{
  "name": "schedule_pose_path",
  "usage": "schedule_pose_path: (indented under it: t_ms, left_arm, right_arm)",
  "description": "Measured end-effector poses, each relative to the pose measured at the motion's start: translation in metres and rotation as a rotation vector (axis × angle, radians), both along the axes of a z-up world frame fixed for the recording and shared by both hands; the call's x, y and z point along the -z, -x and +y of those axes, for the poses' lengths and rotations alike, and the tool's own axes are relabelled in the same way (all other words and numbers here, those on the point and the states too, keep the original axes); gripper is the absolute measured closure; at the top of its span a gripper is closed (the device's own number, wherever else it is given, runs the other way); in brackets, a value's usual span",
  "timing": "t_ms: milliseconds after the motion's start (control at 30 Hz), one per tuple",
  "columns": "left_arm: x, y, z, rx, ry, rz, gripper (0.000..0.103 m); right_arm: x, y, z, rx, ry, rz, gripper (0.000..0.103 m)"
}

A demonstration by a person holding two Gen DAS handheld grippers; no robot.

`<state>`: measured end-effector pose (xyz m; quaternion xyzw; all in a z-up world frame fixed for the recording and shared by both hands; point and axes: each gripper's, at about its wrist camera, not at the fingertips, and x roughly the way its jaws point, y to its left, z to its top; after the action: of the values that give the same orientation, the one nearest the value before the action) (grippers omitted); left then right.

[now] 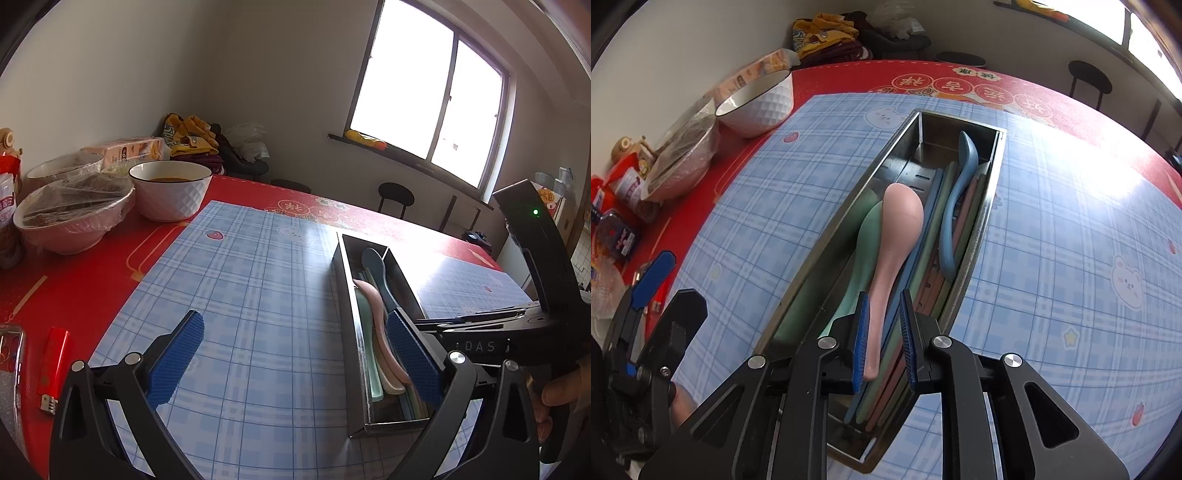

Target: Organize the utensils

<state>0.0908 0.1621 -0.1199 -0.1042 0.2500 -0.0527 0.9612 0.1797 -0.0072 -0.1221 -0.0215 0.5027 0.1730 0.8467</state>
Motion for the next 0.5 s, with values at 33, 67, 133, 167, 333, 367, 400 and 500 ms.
schedule_pose_path:
  t_ms: [33, 67, 133, 167, 333, 367, 400, 500]
  left_arm:
    - [0.0, 0.0, 0.001, -0.004, 0.002, 0.003, 0.006]
    - [0.001, 0.0, 0.001, -0.006, 0.003, 0.005, 0.006]
    - [0.001, -0.001, 0.001, -0.011, 0.003, 0.007, 0.006]
    - [0.001, -0.001, 0.001, -0.012, 0.001, 0.008, 0.006]
    - [0.002, -0.004, -0.001, -0.012, -0.018, 0.024, 0.006]
    - [0.001, -0.004, -0.002, -0.012, -0.021, 0.025, 0.006]
    - [0.001, -0.005, -0.003, -0.01, -0.018, 0.027, 0.006]
    - [-0.005, -0.004, -0.005, -0.004, -0.03, 0.027, 0.006]
  right_arm:
    - [-0.003, 0.002, -0.002, 0.0, 0.002, -0.013, 0.086]
    - [-0.006, 0.003, -0.005, 0.0, 0.002, -0.022, 0.086]
    - [-0.011, 0.006, -0.012, 0.001, 0.005, -0.04, 0.086]
    - [-0.013, 0.007, -0.015, 0.004, 0.006, -0.049, 0.086]
    - [-0.023, 0.016, -0.038, 0.022, 0.005, -0.08, 0.086]
    - [-0.024, 0.017, -0.043, 0.027, 0.006, -0.088, 0.086]
    - [-0.027, 0.02, -0.049, 0.032, 0.008, -0.099, 0.086]
    - [-0.033, 0.027, -0.067, 0.038, 0.035, -0.143, 0.086]
